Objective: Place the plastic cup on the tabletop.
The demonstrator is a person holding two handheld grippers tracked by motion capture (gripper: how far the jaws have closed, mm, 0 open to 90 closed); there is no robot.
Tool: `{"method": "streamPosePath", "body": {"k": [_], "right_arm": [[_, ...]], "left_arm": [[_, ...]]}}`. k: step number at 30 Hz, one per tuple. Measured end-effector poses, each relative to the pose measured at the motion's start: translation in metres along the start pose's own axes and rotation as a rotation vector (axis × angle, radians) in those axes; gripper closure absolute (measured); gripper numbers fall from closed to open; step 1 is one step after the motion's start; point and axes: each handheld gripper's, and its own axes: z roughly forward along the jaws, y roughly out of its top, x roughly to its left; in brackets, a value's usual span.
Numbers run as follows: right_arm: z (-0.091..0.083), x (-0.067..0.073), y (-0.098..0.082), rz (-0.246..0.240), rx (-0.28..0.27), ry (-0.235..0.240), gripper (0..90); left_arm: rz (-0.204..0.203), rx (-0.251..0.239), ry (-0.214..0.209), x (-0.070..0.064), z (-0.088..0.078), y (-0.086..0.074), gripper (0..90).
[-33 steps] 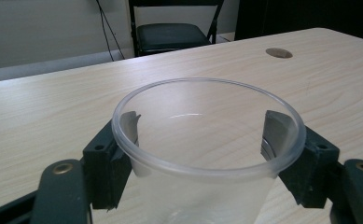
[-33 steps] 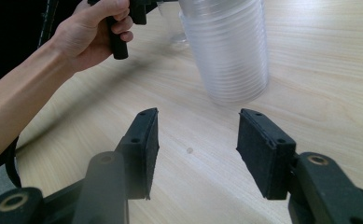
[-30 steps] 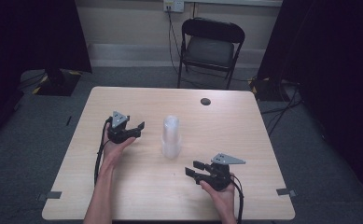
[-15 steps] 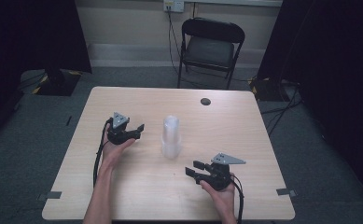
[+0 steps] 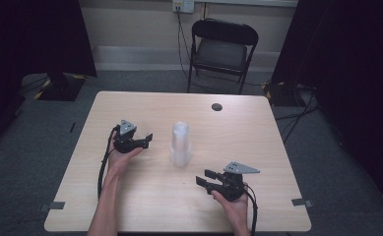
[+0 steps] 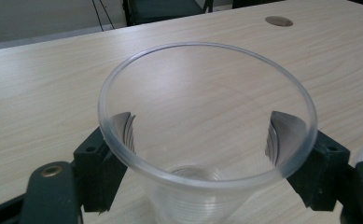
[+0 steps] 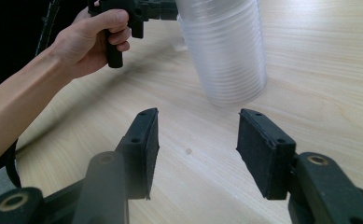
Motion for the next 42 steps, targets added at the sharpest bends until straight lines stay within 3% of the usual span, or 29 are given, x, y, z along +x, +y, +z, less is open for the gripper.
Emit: {"method": "streamPosePath", "body": {"k": [3, 10, 13, 16, 21, 25, 32, 42], "right_arm": [[0.0, 0.0, 0.0, 0.002, -0.002, 0.0, 48.1], [-0.001, -0.001, -0.002, 0.003, -0.007, -0.002, 47.7], [-0.003, -0.002, -0.003, 0.006, -0.01, -0.007, 47.3], [-0.004, -0.003, -0.003, 0.009, -0.014, -0.009, 47.2], [-0.005, -0.005, -0.003, 0.015, -0.019, -0.017, 46.7], [-0.007, -0.007, -0.004, 0.023, -0.021, -0.025, 46.8], [-0.013, -0.01, -0.003, 0.031, -0.039, -0.035, 46.8], [-0.015, -0.013, -0.005, 0.037, -0.034, -0.05, 46.8]], "left_arm": [[-0.015, 0.01, -0.004, 0.0, 0.001, -0.001, 19.8], [0.0, 0.052, 0.007, -0.001, 0.0, -0.005, 16.6], [-0.024, 0.061, 0.007, 0.0, 0.0, -0.009, 16.6], [-0.019, 0.061, 0.014, 0.0, -0.004, -0.011, 16.5], [-0.063, 0.083, 0.007, 0.001, -0.009, -0.013, 16.1], [-0.032, 0.116, 0.031, -0.001, -0.014, -0.011, 15.9], [-0.059, 0.079, 0.045, -0.003, -0.03, -0.012, 16.1], [-0.062, 0.049, 0.023, -0.012, -0.054, -0.016, 15.9]]}}
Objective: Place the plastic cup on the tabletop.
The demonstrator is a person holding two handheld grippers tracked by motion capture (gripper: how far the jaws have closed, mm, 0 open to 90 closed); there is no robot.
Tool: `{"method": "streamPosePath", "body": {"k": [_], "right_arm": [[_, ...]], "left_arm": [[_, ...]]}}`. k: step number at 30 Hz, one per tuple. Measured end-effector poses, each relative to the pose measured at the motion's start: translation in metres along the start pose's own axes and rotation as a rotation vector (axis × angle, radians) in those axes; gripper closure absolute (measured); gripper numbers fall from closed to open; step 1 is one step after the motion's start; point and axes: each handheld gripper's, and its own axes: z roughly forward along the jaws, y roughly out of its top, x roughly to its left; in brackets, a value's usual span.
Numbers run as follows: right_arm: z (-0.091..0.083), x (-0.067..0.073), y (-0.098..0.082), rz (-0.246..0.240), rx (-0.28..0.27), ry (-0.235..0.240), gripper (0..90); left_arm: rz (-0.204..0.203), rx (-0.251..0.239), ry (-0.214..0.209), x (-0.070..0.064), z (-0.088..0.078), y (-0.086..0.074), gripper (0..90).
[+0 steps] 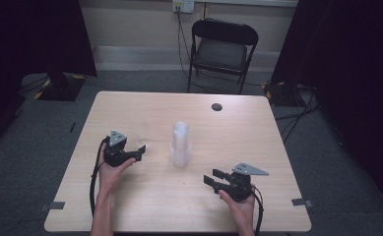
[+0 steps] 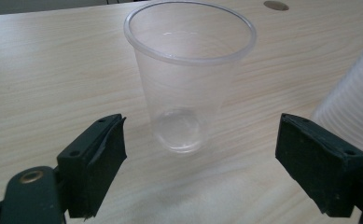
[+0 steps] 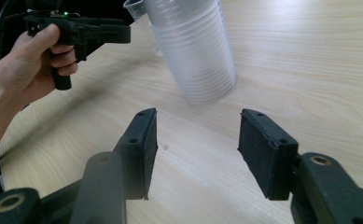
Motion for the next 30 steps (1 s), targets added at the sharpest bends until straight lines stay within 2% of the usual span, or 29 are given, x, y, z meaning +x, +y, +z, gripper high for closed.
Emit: {"method": "streamPosePath", "body": {"k": [5, 7, 10, 11, 16, 22, 23, 27, 29, 30], "right_arm": [[-0.002, -0.003, -0.001, 0.0, -0.001, -0.006, 46.8], [-0.003, -0.004, -0.002, 0.004, -0.002, -0.01, 46.9], [-0.005, -0.006, -0.003, 0.009, -0.003, -0.018, 46.8], [-0.005, -0.006, -0.003, 0.009, -0.003, -0.018, 46.8], [-0.006, -0.007, -0.005, 0.013, -0.003, -0.022, 46.8], [-0.005, -0.007, -0.008, 0.008, -0.003, -0.025, 46.4], [-0.005, -0.007, -0.008, 0.01, -0.003, -0.025, 46.3], [-0.005, -0.006, -0.009, 0.003, -0.008, -0.023, 46.2], [-0.005, -0.006, -0.01, 0.005, -0.009, -0.023, 46.1], [-0.005, -0.006, -0.01, 0.004, -0.009, -0.024, 45.9]], "left_arm": [[0.02, 0.006, -0.019, -0.003, -0.012, -0.003, 15.7], [0.035, -0.014, -0.014, -0.007, -0.018, -0.005, 15.6], [0.035, -0.036, -0.004, -0.011, -0.026, -0.008, 16.0], [0.026, -0.04, -0.014, -0.012, -0.029, -0.009, 15.9], [0.068, -0.064, -0.038, -0.025, -0.042, -0.014, 16.1], [0.06, -0.065, -0.05, -0.037, -0.056, -0.022, 17.0], [0.049, -0.068, -0.048, -0.04, -0.058, -0.024, 17.0], [0.058, -0.044, -0.031, -0.049, -0.066, -0.03, 16.5], [0.039, -0.071, -0.066, -0.053, -0.069, -0.034, 16.8], [0.049, -0.066, -0.055, -0.056, -0.069, -0.036, 17.4]]}}
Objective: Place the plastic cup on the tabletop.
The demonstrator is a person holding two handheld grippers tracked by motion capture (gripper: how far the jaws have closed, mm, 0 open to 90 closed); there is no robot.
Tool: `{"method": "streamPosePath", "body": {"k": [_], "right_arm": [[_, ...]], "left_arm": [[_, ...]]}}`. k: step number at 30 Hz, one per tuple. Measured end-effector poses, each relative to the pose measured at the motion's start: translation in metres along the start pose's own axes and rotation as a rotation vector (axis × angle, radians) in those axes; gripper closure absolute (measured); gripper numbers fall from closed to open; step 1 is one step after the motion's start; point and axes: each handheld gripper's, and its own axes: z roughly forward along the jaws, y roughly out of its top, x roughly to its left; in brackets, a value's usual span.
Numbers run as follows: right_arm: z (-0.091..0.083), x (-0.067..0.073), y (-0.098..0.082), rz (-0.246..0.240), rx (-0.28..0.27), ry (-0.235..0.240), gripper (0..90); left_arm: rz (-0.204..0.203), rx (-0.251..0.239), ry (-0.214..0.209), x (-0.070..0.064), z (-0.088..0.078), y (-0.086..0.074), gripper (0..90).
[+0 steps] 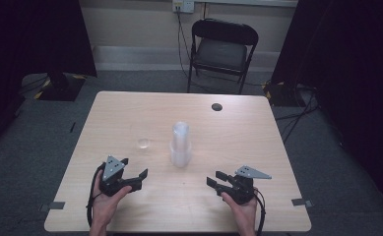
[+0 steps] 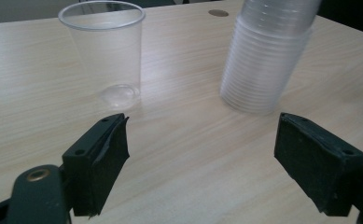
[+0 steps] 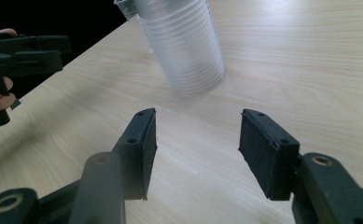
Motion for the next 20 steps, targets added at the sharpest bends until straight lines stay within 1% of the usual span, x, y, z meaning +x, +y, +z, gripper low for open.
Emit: {"method": "streamPosePath", "body": {"k": [1, 2, 3, 5, 8, 9, 11, 13, 14, 15, 16, 18, 20], "right_arm": [[0.0, 0.0, 0.0, 0.001, 0.0, 0.0, 45.8], [0.0, 0.0, 0.0, 0.001, 0.0, -0.002, 45.5], [-0.001, 0.0, -0.001, 0.0, -0.002, -0.004, 44.9], [-0.001, 0.0, -0.002, 0.003, -0.002, -0.009, 44.5], [-0.002, 0.0, -0.003, -0.002, -0.002, -0.015, 43.2], [-0.002, 0.0, -0.003, -0.006, -0.003, -0.017, 42.9], [-0.002, 0.001, -0.003, -0.011, -0.004, -0.026, 41.7], [-0.002, 0.002, -0.004, -0.01, 0.0, -0.029, 39.2], [-0.001, 0.002, -0.005, -0.012, 0.002, -0.028, 38.1], [-0.001, 0.002, -0.005, -0.021, 0.007, -0.033, 36.4], [-0.001, 0.002, -0.006, -0.025, 0.007, -0.04, 35.7], [0.0, 0.002, -0.006, -0.025, 0.006, -0.045, 31.6], [0.002, 0.001, -0.006, -0.027, 0.008, -0.07, 27.6]], "left_arm": [[0.008, 0.003, 0.018, -0.003, 0.0, -0.002, 17.4], [0.018, 0.018, 0.017, -0.003, -0.001, -0.005, 17.5], [-0.003, 0.009, 0.004, -0.004, -0.001, -0.007, 17.5], [0.006, 0.014, 0.011, -0.007, -0.004, -0.01, 17.5], [0.011, 0.019, 0.006, -0.012, -0.008, -0.013, 17.4], [-0.002, 0.014, 0.005, -0.014, -0.01, -0.014, 17.4], [-0.012, 0.008, -0.003, -0.016, -0.01, -0.016, 16.9], [-0.04, 0.021, -0.031, -0.019, -0.009, -0.019, 17.0], [-0.046, 0.023, -0.028, -0.02, -0.007, -0.021, 17.3], [-0.05, 0.035, -0.011, -0.021, -0.006, -0.023, 17.8], [-0.047, 0.041, -0.006, -0.022, -0.005, -0.024, 17.7], [-0.045, 0.035, -0.015, -0.022, -0.004, -0.026, 17.8], [-0.033, 0.033, -0.004, -0.021, -0.004, -0.025, 17.9]]}}
